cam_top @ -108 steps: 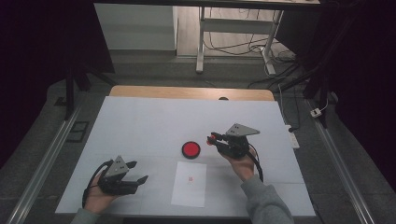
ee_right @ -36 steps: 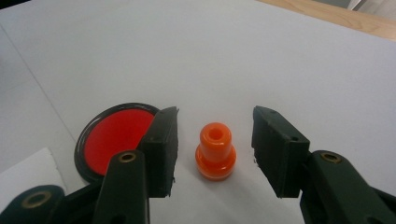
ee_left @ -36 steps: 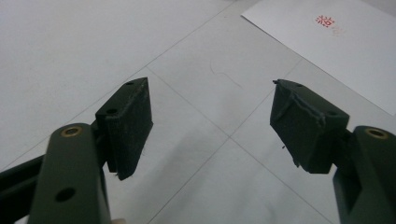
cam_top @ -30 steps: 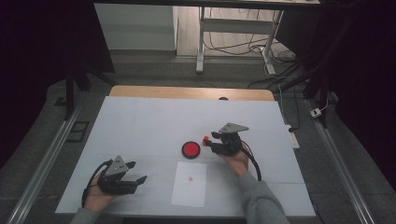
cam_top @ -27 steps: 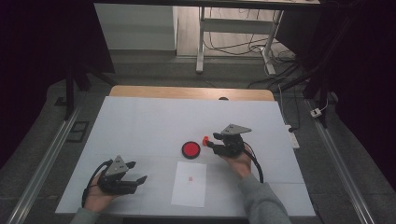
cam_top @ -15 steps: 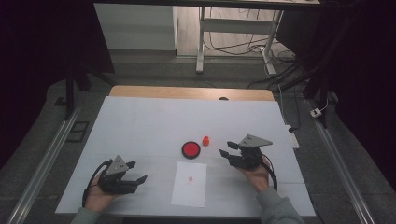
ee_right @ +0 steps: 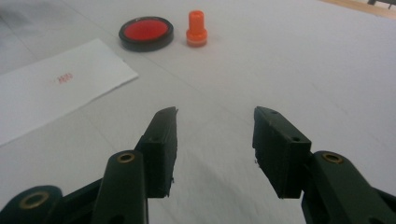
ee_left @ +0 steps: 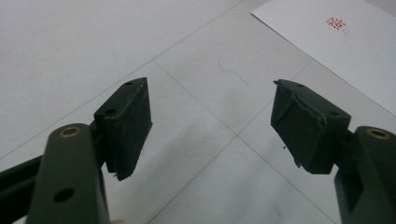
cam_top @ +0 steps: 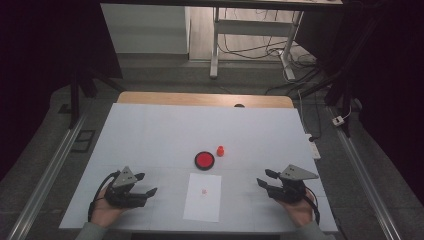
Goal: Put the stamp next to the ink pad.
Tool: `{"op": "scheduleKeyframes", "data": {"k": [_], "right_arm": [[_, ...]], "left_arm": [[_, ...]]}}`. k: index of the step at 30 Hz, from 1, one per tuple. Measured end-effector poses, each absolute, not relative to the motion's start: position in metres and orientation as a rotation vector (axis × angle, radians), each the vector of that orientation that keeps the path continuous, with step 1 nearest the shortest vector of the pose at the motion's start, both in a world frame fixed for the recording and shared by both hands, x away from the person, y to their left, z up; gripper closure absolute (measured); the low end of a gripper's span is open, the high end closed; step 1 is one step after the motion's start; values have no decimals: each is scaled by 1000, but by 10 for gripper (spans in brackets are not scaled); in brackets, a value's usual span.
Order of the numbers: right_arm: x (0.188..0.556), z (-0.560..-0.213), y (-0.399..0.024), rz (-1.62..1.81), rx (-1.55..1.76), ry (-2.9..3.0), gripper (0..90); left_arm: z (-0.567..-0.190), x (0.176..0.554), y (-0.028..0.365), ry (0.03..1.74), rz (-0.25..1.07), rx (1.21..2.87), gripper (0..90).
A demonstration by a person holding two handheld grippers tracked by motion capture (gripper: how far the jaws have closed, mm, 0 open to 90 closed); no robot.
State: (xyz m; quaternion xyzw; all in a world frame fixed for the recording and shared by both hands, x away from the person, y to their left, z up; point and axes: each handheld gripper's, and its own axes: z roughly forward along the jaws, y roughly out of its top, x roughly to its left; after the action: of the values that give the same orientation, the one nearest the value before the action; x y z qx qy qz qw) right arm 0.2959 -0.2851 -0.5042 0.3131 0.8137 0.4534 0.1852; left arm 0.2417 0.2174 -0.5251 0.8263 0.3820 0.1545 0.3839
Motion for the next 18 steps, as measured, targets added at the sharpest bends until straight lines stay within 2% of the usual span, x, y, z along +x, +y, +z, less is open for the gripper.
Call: {"op": "scheduleKeyframes", "data": {"k": [10,18], "right_arm": [[278,-511,-311,1227,911,2276,495],[278,-510,-313,1225,909,2270,495]], "left_arm": [[-526,242,217,981,397,2105,284],[-525,242,218,980,400,2104,284]]}}
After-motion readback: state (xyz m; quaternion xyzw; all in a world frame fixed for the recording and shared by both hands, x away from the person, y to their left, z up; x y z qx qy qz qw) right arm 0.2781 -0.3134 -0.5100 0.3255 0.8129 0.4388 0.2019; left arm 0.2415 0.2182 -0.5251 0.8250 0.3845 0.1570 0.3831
